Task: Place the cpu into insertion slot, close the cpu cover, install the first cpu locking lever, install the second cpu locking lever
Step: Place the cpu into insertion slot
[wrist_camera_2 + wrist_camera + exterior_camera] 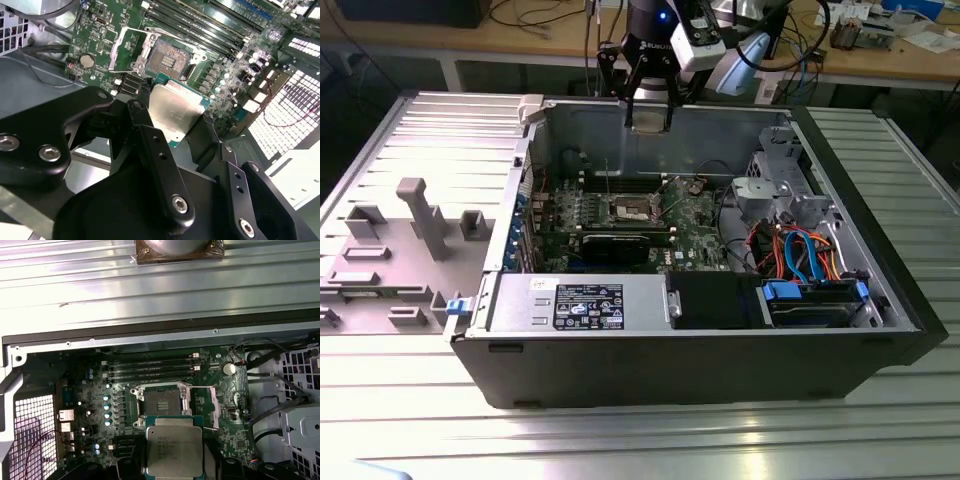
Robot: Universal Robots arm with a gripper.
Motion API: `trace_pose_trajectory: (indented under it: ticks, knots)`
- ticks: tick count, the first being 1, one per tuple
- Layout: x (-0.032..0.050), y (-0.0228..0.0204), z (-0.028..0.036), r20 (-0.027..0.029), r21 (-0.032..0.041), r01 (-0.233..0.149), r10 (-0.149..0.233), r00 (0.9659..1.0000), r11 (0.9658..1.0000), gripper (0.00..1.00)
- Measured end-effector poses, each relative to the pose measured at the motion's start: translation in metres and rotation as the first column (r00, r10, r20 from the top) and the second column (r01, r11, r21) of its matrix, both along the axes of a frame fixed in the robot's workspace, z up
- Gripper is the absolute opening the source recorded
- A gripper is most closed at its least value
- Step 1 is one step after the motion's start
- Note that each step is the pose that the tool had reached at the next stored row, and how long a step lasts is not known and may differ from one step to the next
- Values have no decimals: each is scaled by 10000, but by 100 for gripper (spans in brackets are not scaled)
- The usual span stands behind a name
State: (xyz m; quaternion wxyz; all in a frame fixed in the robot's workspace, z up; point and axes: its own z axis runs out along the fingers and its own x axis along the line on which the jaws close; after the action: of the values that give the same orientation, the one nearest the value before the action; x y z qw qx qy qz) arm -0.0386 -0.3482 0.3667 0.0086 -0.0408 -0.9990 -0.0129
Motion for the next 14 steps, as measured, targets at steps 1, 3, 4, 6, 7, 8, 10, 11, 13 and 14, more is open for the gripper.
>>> trace_pose_trajectory:
  ticks: [1,3,4,6,7,8,10,11,13,14]
  knots:
    - [-1,0,0,0,0,1,-1,10000,10000,55]
    - [-13,0,0,0,0,1,-1,10000,10000,55]
    - [-13,0,0,-1,-1,2,-2,10000,10000,55]
    - [-14,0,0,-1,0,1,-1,10000,10000,55]
    - [-15,0,0,-1,-1,1,-1,10000,10000,55]
    - [-15,0,0,0,0,1,-1,10000,10000,55]
    - [-16,0,0,-1,0,2,-2,10000,10000,55]
    - [-16,0,0,0,0,1,-1,10000,10000,55]
    - [-16,0,0,-1,0,2,-2,10000,10000,55]
    - [-16,0,0,-1,-1,26,-26,10000,10000,55]
